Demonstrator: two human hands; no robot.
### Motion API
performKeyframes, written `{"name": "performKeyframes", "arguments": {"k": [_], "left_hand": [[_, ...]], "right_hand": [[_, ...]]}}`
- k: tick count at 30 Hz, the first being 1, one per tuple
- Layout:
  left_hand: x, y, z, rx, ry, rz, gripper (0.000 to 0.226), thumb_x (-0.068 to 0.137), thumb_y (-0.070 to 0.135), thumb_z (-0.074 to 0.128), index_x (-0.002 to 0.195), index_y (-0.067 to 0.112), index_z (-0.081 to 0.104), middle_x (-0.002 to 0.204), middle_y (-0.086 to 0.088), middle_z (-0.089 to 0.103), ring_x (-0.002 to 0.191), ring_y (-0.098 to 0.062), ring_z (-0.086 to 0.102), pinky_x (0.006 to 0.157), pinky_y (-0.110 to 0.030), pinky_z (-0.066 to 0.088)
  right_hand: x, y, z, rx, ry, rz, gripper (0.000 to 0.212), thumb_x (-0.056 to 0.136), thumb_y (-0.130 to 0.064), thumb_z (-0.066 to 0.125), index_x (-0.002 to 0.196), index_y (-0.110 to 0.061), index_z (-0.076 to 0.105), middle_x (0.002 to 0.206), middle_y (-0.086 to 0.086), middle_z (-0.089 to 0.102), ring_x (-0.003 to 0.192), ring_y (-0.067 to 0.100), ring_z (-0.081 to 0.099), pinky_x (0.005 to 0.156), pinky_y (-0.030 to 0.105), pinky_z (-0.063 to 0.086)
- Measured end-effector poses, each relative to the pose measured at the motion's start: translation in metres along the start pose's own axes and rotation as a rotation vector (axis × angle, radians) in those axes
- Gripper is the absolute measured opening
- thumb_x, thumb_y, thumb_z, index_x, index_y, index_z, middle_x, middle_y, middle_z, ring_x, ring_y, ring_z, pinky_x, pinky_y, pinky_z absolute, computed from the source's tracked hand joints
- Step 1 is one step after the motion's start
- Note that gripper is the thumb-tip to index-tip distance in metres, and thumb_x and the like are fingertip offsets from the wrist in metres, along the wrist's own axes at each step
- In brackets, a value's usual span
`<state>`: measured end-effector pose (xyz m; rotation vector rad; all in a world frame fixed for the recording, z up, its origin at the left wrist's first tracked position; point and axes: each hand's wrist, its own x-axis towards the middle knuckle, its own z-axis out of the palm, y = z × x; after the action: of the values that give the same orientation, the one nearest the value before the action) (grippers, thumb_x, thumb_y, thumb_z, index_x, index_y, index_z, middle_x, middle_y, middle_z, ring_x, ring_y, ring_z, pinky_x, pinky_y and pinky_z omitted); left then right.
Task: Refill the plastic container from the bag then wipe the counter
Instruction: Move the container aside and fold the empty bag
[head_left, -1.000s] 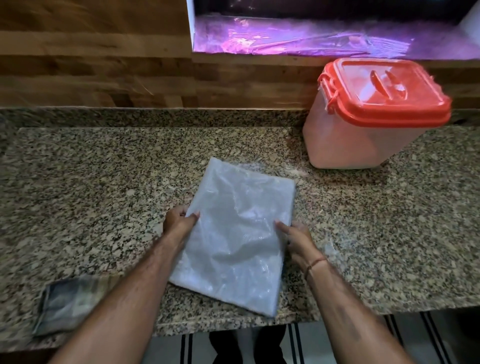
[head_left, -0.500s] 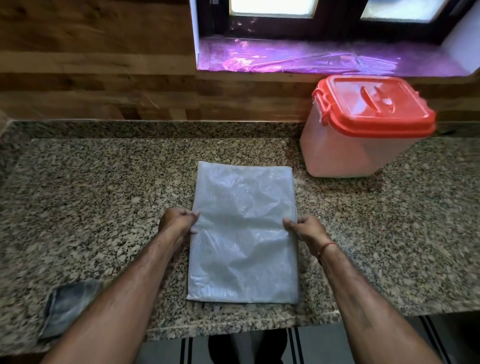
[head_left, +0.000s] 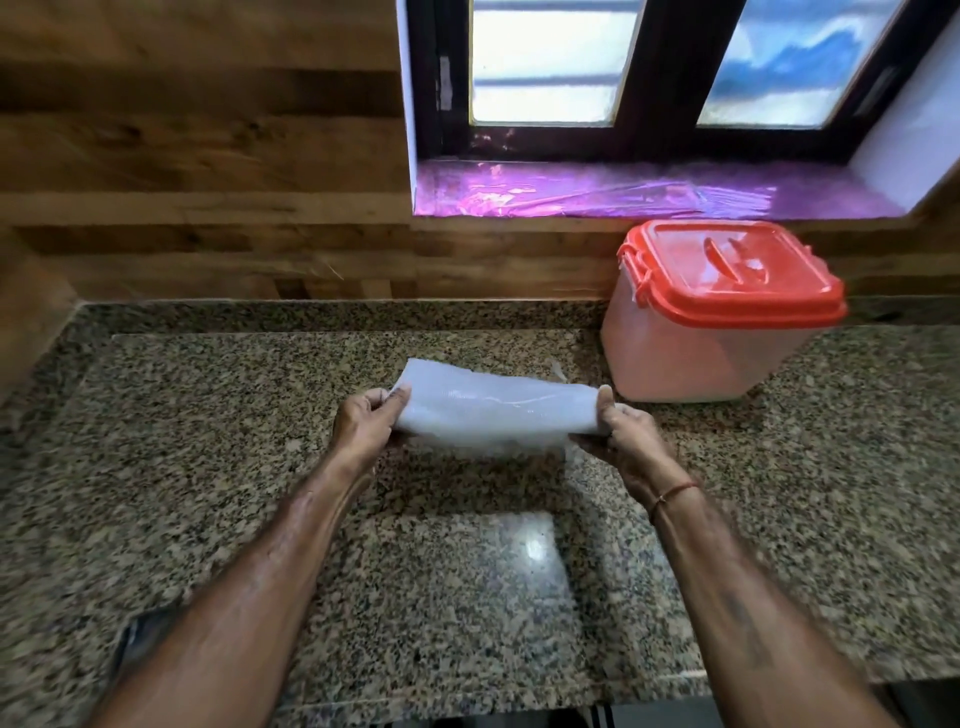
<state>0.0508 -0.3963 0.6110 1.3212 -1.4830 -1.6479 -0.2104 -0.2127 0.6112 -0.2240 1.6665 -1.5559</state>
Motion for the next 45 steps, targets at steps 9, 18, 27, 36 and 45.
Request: {"name": "performKeyframes", "arguments": {"k": [9,18,27,36,45], "left_hand": [[-0.046,-0.114,-0.009,0.292,0.068,-0.335,0.022,0.074,0.013,0.079,0.087,0.012,0.062,0.097,-0.01,0.069,0.078,-0.023,0.061,0.062,-0.028,0.044],[-0.072,-0.134,0.017,0.539,0.092,-0.354,0.047,0.072,0.01,0.089,0.105,0.011,0.055,0.088,-0.002,0.061,0.074,-0.02,0.059,0.051,-0.027,0.042],[-0.068,-0.119,0.023,0.665,0.04,-0.335,0.071,0.07,0.032,0.093,0.12,0.012,0.047,0.118,-0.007,0.062,0.095,-0.023,0.067,0.067,-0.038,0.06],[-0.025,-0.055,0.016,0.403,-0.582,-0.375,0.04,0.086,0.043,0.074,0.116,0.017,0.07,0.113,-0.004,0.077,0.104,-0.024,0.075,0.097,-0.049,0.057],[-0.021,-0.052,0.04,0.347,-0.425,-0.402,0.016,0.089,0.009,0.074,0.104,0.006,0.073,0.107,-0.014,0.076,0.089,-0.02,0.07,0.077,-0.033,0.061]], "right_hand": [[-0.026,0.097,-0.022,-0.456,0.188,0.124,0.025,0.084,-0.024,0.084,0.073,-0.011,0.067,0.077,0.009,0.071,0.063,0.017,0.062,0.047,0.019,0.045],[-0.029,0.146,-0.019,0.057,0.315,0.201,0.03,0.083,-0.013,0.083,0.107,-0.007,0.066,0.108,0.014,0.073,0.085,0.025,0.071,0.061,0.03,0.061],[-0.034,0.147,0.021,0.105,0.105,0.387,0.014,0.097,-0.006,0.068,0.11,-0.009,0.069,0.1,0.012,0.077,0.091,0.03,0.074,0.074,0.049,0.066],[-0.03,0.082,-0.019,-0.186,-0.272,0.164,0.028,0.096,-0.022,0.071,0.119,-0.008,0.071,0.114,0.007,0.079,0.106,0.026,0.076,0.093,0.047,0.059],[-0.025,0.089,-0.015,-0.168,-0.14,0.196,0.018,0.104,-0.02,0.06,0.114,-0.008,0.069,0.128,0.022,0.07,0.093,0.023,0.072,0.055,0.024,0.058]]}}
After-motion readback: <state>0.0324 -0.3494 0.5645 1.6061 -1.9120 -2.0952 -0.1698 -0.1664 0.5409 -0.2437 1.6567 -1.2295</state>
